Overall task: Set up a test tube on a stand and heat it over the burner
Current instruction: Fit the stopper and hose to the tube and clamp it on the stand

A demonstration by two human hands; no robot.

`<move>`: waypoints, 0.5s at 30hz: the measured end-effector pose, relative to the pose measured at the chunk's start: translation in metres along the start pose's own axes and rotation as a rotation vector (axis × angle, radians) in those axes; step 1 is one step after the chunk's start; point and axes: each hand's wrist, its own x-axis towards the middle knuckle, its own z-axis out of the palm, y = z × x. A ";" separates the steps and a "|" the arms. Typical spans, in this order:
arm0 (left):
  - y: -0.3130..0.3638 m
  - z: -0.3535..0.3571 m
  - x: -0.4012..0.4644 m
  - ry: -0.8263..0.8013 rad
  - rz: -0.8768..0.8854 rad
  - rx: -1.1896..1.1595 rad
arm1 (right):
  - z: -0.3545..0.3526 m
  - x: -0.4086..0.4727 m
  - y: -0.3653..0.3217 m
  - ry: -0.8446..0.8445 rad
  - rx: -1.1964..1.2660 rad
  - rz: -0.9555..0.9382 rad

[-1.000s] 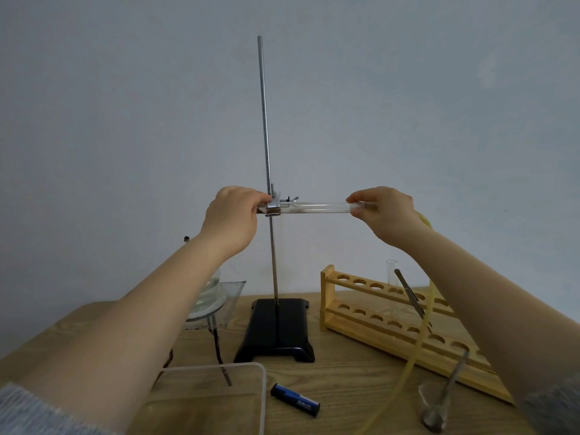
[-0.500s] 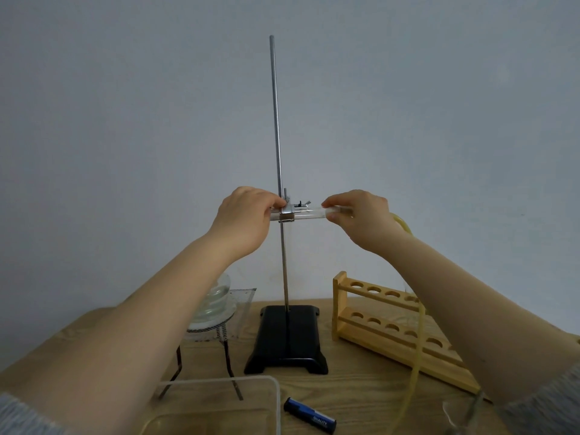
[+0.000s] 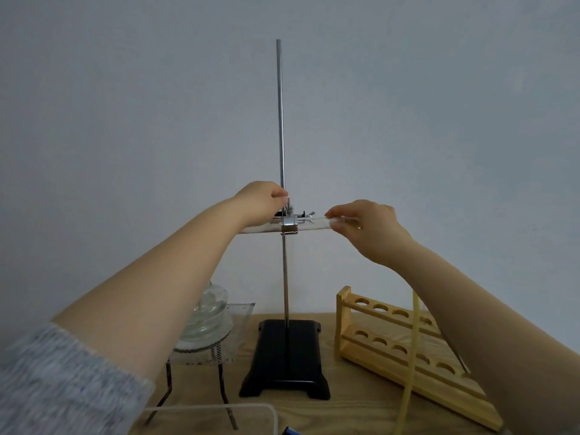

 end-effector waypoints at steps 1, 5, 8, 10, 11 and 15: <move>0.002 0.001 0.003 -0.015 -0.009 -0.020 | -0.001 0.000 0.002 0.000 0.003 -0.001; 0.010 -0.001 0.014 -0.041 -0.030 0.039 | -0.002 0.000 0.003 -0.001 0.016 -0.002; 0.014 -0.001 0.021 -0.061 -0.104 0.149 | -0.002 0.000 0.003 -0.001 0.010 -0.004; 0.017 -0.001 0.024 -0.075 -0.143 0.240 | -0.002 0.001 0.003 -0.005 0.005 -0.006; 0.019 -0.001 0.024 -0.068 -0.148 0.277 | -0.002 0.001 0.004 -0.006 0.000 -0.007; 0.029 -0.001 0.023 -0.020 -0.193 0.445 | -0.002 0.001 0.005 -0.009 0.008 -0.002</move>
